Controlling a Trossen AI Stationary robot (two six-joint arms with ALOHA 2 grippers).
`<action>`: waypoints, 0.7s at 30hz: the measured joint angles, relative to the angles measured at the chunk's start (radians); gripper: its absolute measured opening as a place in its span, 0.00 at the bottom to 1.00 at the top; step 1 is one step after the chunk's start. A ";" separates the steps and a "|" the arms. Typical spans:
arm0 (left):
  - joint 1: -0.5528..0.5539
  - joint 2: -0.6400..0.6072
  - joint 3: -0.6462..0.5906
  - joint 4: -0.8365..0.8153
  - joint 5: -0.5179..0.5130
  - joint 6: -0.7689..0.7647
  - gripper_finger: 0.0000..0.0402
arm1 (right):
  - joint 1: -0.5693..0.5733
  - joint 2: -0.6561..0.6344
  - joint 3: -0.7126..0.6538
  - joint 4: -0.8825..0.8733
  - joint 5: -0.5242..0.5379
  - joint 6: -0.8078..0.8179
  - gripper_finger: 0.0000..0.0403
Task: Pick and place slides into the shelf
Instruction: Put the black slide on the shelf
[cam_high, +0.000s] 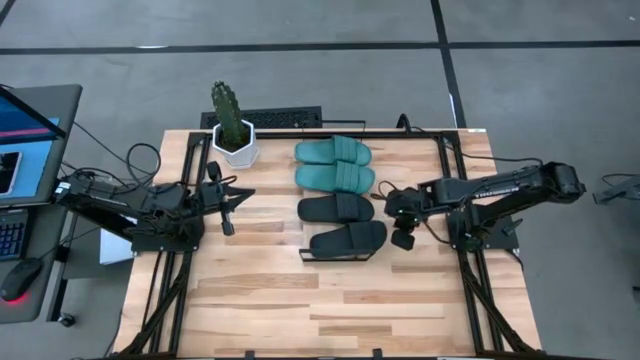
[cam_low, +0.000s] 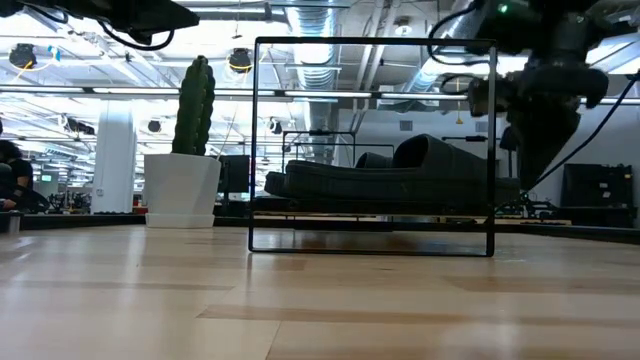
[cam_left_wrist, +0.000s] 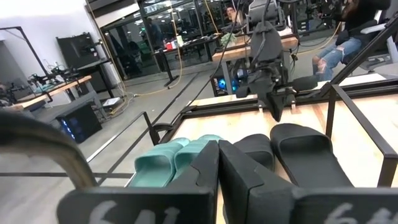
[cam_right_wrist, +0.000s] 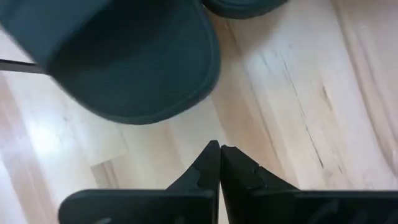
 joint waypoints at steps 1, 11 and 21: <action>0.000 0.000 0.000 -0.003 0.000 -0.001 0.00 | -0.001 0.010 0.000 0.002 0.002 0.004 0.00; 0.000 0.000 0.000 -0.011 0.000 -0.009 0.00 | 0.044 0.204 0.043 0.075 -0.080 0.002 0.00; 0.000 0.000 0.000 -0.027 0.000 -0.009 0.00 | 0.081 0.280 0.202 0.014 -0.081 -0.049 0.00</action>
